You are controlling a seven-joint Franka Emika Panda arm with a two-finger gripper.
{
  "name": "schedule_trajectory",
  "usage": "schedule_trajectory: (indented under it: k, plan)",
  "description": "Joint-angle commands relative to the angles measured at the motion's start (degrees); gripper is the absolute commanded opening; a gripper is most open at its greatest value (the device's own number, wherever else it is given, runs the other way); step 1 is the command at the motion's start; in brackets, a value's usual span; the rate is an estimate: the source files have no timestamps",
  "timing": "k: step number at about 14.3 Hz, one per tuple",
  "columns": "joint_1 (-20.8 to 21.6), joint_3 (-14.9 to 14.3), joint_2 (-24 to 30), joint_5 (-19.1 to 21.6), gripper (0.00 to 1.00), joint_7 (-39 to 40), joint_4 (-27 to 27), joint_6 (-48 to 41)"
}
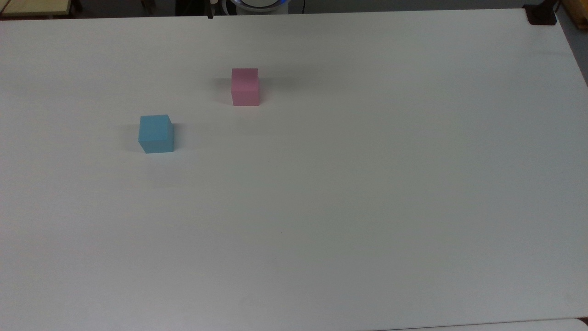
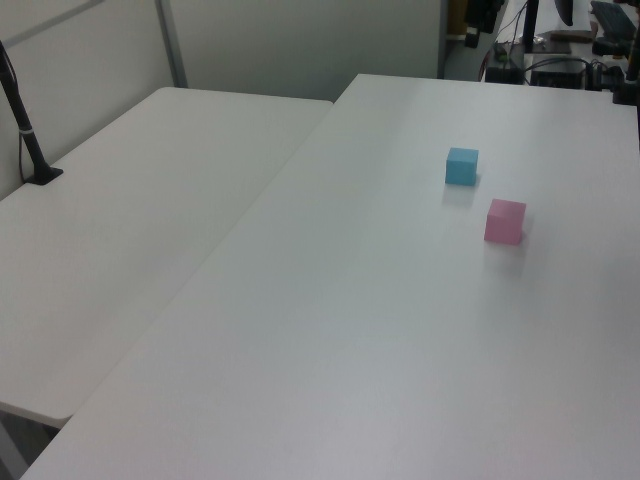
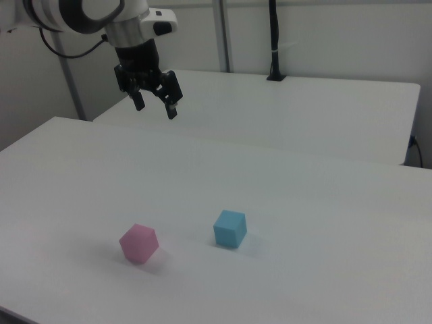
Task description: Put blue cube on pink cube
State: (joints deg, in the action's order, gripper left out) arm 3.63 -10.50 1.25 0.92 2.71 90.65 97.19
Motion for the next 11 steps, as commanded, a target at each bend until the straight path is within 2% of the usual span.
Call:
schedule_trajectory:
  k: [1,11]
  plan:
    - [0.68,0.04,-1.67,-0.22,1.0,-0.33,-1.09,1.05]
    - [2.61,0.21,-1.95,-1.63,1.0,0.27,-0.91,-0.16]
